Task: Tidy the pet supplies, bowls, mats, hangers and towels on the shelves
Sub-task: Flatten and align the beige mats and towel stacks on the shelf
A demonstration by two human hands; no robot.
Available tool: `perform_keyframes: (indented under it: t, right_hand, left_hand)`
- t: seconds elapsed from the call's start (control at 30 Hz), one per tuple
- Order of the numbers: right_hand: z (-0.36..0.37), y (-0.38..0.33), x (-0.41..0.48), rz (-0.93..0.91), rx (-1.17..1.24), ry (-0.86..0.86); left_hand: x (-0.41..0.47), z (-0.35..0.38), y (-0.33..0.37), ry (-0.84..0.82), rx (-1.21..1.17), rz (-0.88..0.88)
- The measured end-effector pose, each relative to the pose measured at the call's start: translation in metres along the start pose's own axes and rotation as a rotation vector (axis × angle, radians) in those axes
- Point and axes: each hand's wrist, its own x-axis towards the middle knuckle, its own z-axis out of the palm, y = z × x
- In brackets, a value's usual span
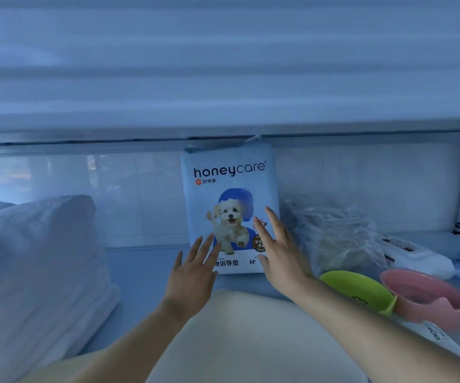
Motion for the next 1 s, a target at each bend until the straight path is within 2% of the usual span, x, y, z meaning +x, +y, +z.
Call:
perform_keyframes:
  t: [0.2,0.47,0.63,0.8,1.0]
  right_hand:
    - [0.007,-0.001,-0.005,0.022,0.010,-0.123]
    - [0.013,0.003,-0.004,0.079,0.010,-0.232]
    - [0.015,0.002,-0.011,0.069,0.011,-0.320]
    - [0.017,-0.003,-0.019,0.107,0.038,-0.491]
    - [0.018,-0.016,-0.035,0.150,0.019,-0.591]
  left_hand:
    - [-0.004,0.006,0.004,-0.052,-0.122,-0.076]
    - [-0.001,0.003,-0.003,-0.106,-0.217,-0.082]
    - [-0.013,0.001,-0.006,-0.309,-0.252,-0.087]
    - [-0.026,-0.003,-0.008,-0.509,-0.284,-0.140]
    - [-0.045,-0.008,-0.009,-0.518,-0.287,-0.141]
